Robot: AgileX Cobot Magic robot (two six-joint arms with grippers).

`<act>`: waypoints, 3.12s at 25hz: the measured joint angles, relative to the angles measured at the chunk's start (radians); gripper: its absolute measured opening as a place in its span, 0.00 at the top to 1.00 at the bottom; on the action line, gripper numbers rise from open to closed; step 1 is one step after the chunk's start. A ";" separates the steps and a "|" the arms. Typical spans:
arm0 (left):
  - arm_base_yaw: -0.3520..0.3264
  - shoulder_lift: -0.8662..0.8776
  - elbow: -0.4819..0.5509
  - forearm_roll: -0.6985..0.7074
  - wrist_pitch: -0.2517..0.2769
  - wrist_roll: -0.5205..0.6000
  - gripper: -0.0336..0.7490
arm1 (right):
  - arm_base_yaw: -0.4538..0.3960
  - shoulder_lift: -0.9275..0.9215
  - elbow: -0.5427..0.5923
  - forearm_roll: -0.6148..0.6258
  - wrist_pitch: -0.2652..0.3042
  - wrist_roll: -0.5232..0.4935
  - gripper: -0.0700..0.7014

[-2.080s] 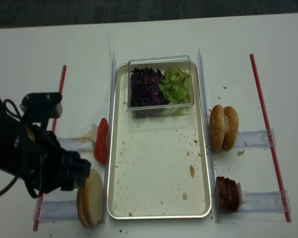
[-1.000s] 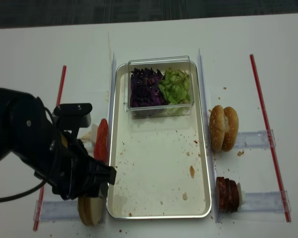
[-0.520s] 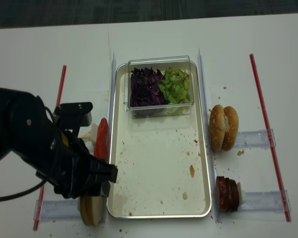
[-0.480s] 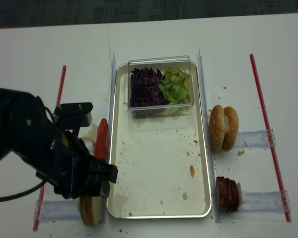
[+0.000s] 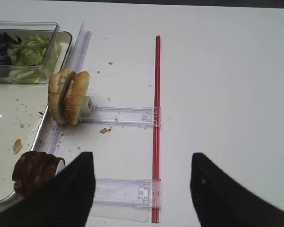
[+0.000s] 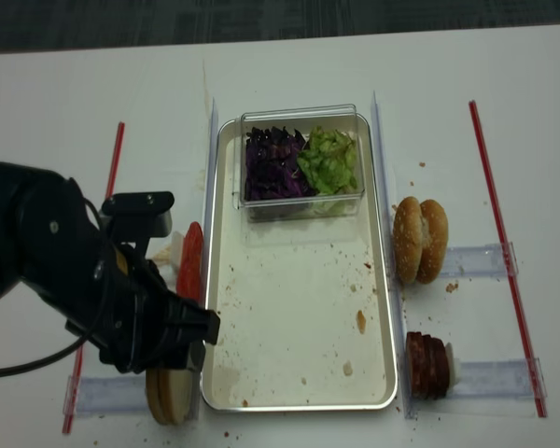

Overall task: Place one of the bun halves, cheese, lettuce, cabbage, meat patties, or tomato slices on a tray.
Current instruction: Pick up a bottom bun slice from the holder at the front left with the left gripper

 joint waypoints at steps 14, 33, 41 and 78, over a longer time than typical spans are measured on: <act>0.000 0.000 -0.025 0.042 0.024 -0.001 0.40 | 0.000 0.000 0.000 0.000 0.000 0.000 0.29; 0.000 0.036 -0.025 0.023 0.013 -0.019 0.40 | 0.000 0.000 0.000 0.000 0.000 0.004 0.29; 0.000 0.037 -0.025 0.014 0.011 -0.021 0.40 | 0.000 0.000 0.000 0.000 -0.002 0.004 0.29; -0.070 0.128 -0.025 0.095 0.006 -0.080 0.82 | 0.000 0.000 0.000 0.000 -0.002 0.004 0.29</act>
